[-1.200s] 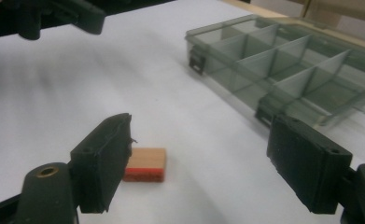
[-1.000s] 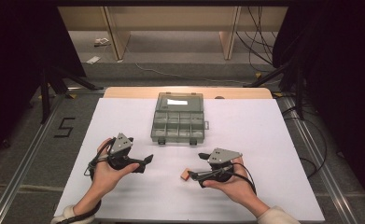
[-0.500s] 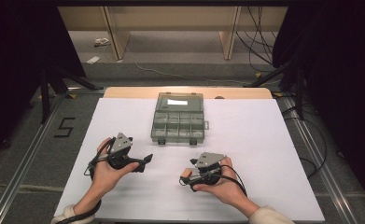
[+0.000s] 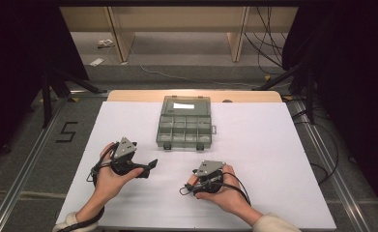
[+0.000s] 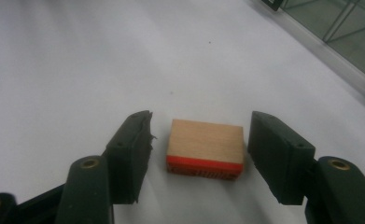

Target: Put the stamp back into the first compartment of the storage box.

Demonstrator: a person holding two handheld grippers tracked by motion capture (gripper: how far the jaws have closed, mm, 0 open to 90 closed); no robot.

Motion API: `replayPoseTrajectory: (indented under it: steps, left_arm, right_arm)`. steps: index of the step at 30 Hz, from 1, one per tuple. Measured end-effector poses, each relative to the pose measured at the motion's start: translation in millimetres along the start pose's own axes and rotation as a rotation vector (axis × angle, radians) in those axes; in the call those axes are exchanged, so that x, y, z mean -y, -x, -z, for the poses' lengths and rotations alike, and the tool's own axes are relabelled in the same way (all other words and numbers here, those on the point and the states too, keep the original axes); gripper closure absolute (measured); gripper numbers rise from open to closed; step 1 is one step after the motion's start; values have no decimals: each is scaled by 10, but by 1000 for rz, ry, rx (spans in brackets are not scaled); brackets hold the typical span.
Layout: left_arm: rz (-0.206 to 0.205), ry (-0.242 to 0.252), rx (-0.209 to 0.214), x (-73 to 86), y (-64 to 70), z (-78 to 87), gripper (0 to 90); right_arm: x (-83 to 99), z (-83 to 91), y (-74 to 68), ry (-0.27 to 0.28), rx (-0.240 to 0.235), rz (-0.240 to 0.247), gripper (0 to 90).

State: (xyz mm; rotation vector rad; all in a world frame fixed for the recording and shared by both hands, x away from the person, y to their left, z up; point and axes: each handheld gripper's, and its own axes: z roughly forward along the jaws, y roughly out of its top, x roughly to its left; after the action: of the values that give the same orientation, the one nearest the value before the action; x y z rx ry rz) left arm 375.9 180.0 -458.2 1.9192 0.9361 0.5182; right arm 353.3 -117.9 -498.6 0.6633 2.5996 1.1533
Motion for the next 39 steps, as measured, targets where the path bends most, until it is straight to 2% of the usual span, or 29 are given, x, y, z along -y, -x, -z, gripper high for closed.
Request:
replayPoseTrajectory:
  steps: [11, 18, 23, 39]
  left_arm:
    - [1, -3, -1, 11, -5, -6, 0]
    - [2, -2, -3, 10, -8, -3, 0]
    - [4, -1, 0, 12, -13, -5, 0]
    - [5, -6, -2, 19, -8, -16, 0]
  right_arm:
    - [7, 8, -10, -3, -5, -8, 552]
    - [6, 10, -7, 3, -13, -15, 558]
    - [-20, 38, -4, 36, -18, -22, 559]
    - [-135, 173, 78, 123, 18, -42, 559]
